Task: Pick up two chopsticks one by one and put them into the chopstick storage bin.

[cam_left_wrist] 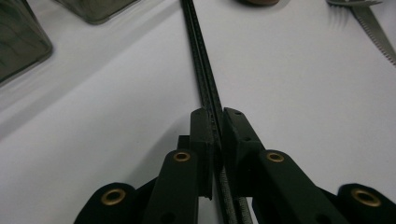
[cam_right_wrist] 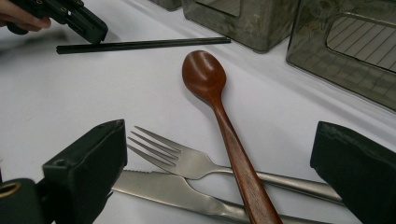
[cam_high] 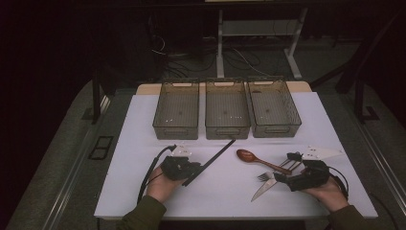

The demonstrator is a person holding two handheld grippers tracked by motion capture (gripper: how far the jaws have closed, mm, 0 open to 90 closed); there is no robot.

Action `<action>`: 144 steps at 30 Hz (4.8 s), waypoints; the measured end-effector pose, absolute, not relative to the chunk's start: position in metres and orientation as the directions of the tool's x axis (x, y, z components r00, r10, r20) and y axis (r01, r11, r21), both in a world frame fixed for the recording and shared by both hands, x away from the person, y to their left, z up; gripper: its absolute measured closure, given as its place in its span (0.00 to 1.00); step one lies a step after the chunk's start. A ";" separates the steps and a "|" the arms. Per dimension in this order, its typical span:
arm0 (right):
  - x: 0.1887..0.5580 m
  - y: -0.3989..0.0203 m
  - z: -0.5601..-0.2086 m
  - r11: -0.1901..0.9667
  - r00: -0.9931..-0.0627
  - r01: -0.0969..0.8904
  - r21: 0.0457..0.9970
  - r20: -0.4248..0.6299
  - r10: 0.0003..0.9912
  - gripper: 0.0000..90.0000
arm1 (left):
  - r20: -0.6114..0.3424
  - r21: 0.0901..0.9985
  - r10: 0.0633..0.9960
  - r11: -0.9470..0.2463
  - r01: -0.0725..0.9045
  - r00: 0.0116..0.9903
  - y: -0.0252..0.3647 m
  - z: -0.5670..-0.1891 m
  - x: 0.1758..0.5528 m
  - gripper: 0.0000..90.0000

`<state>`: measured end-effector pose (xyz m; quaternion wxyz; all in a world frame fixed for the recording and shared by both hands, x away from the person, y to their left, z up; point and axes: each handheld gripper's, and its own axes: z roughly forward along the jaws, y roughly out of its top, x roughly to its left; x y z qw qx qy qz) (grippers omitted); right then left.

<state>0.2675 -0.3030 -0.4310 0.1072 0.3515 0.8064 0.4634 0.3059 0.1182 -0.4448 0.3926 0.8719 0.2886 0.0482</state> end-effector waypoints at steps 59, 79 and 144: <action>0.265 -0.304 -0.429 0.307 -0.723 0.460 0.833 0.151 0.674 0.04 | -0.157 0.747 0.608 -0.443 0.496 0.779 0.129 -0.440 0.301 0.94; 0.264 -0.304 -0.429 0.302 -0.724 0.456 0.837 0.152 0.672 0.04 | -0.182 0.769 0.541 -0.442 0.462 0.821 0.138 -0.420 0.298 0.94; 0.260 -0.305 -0.435 0.273 -0.695 0.479 0.834 0.171 0.698 0.00 | -0.104 0.832 0.608 -0.380 0.404 0.787 0.162 -0.336 0.400 0.94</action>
